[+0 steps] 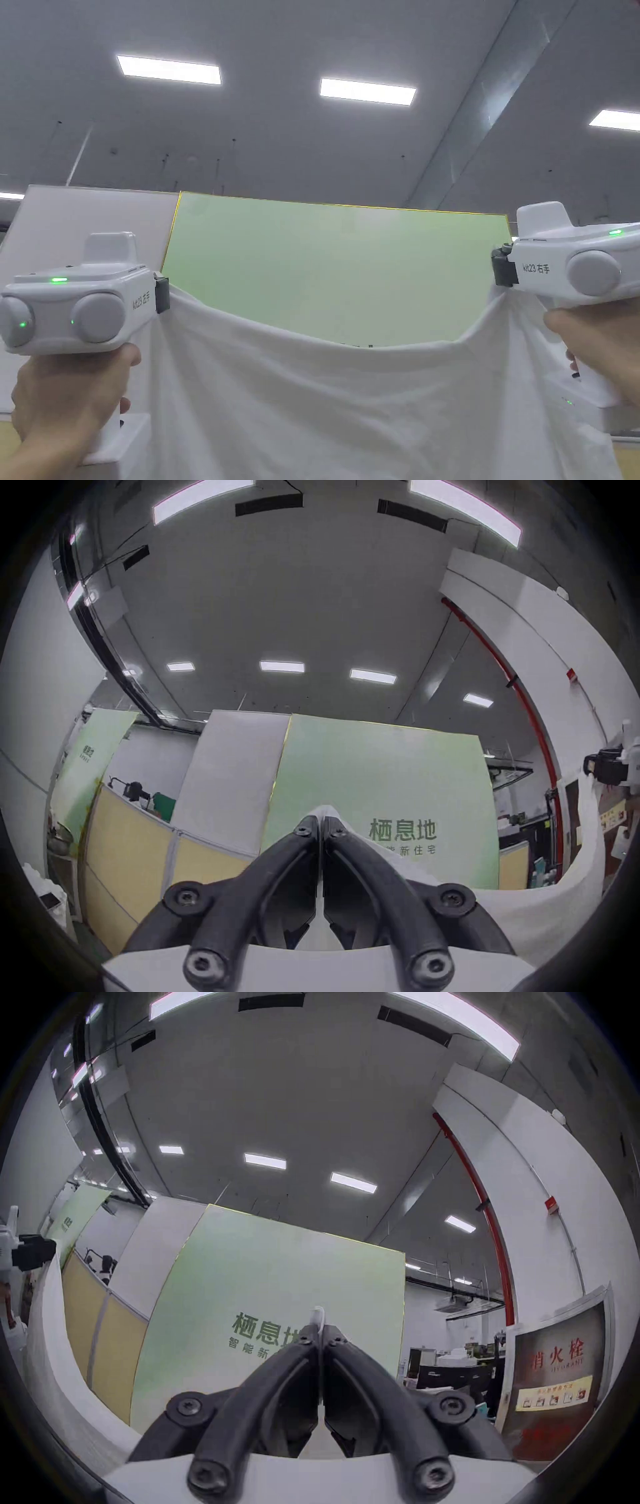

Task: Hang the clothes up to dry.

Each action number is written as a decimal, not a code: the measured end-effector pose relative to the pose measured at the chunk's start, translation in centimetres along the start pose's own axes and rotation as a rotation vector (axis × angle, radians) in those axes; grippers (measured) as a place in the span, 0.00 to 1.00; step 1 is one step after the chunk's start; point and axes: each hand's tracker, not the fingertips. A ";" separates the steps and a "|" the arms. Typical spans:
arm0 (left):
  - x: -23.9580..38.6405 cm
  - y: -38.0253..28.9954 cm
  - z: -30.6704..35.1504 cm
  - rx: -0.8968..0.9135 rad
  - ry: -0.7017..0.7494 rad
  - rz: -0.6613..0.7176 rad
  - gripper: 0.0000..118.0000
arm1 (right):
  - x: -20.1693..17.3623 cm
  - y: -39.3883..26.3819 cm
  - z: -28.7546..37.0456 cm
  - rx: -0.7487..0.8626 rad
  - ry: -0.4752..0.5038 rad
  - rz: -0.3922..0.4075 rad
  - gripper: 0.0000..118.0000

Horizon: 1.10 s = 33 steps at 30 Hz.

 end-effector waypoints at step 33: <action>-0.2 -12.5 -27.1 -0.198 0.060 -0.171 0.00 | -9.4 -13.9 -26.6 -0.140 -0.042 0.026 0.00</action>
